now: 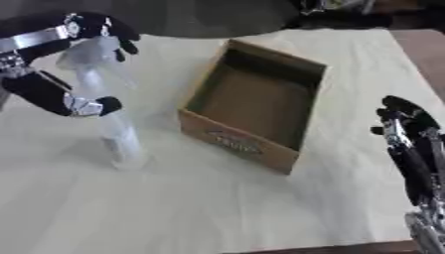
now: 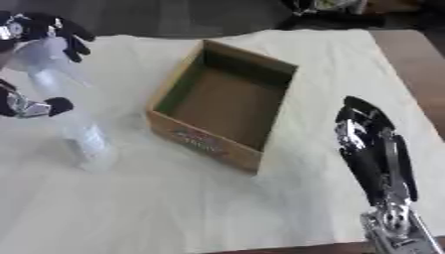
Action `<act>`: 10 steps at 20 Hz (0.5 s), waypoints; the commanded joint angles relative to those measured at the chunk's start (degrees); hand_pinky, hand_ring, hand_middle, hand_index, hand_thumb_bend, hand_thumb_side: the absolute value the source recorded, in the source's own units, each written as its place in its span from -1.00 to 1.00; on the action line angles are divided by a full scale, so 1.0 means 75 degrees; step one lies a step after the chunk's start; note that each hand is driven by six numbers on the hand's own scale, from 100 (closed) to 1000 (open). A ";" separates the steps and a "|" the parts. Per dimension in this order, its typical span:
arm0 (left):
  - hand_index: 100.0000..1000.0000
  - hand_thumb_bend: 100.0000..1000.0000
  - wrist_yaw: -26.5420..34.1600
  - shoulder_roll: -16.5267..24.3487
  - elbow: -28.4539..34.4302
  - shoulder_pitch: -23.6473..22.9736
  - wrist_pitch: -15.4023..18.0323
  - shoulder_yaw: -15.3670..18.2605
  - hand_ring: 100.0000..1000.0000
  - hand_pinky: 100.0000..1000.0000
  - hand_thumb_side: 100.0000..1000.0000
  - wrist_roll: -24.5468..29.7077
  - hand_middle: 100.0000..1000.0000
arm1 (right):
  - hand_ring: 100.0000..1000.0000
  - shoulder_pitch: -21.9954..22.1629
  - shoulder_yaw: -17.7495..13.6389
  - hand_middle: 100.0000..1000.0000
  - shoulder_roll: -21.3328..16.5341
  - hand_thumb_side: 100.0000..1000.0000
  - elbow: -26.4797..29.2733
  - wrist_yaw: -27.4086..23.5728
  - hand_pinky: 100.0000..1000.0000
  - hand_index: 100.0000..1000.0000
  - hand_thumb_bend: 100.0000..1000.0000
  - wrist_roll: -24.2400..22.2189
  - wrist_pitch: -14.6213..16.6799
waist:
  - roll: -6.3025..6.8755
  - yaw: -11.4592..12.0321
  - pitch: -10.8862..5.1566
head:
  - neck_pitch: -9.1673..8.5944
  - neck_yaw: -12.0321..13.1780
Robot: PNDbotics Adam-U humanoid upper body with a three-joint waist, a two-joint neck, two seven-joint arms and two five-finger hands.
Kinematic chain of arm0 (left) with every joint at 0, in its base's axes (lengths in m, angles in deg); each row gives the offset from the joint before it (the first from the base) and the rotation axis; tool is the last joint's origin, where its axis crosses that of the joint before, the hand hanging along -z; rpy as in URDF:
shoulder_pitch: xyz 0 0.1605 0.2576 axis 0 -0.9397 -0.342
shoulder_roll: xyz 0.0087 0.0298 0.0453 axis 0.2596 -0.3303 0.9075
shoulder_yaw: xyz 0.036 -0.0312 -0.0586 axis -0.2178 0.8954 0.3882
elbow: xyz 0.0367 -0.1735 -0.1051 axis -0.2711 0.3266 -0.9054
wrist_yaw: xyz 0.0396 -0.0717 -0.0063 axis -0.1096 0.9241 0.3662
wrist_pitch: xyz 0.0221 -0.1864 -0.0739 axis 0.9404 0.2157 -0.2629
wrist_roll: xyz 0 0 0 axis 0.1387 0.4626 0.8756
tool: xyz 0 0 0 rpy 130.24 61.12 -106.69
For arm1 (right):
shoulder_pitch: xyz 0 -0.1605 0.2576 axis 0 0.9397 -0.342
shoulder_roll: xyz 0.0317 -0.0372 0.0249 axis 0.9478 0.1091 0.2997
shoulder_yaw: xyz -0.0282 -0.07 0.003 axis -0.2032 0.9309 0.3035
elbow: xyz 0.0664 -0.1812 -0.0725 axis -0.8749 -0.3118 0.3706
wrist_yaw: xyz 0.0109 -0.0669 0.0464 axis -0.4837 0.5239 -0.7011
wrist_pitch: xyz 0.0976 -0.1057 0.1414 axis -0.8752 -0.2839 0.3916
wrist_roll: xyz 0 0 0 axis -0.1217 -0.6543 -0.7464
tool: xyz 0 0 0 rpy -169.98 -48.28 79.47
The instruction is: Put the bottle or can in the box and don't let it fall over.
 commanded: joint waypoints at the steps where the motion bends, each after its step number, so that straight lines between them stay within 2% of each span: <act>1: 0.60 -0.24 -0.0212 0.0197 -0.0010 0.0160 0.0047 0.0061 0.47 0.94 -1.00 0.0024 0.73 | 0.61 -0.0030 -0.0033 0.55 -0.0055 0.13 0.0098 -0.0051 0.30 0.57 -1.00 0.0006 0.0017 | -0.0009 -0.0008 -0.0164 | -0.0025 0.0025; 10: 0.56 -0.28 -0.0705 0.0134 -0.0155 0.0204 0.0149 0.0029 0.34 0.69 -1.00 -0.0450 0.65 | 0.61 -0.0041 -0.0013 0.54 0.0003 0.14 0.0098 -0.0070 0.30 0.55 -1.00 -0.0032 -0.0012 | -0.0008 -0.0023 -0.0132 | -0.0051 0.0033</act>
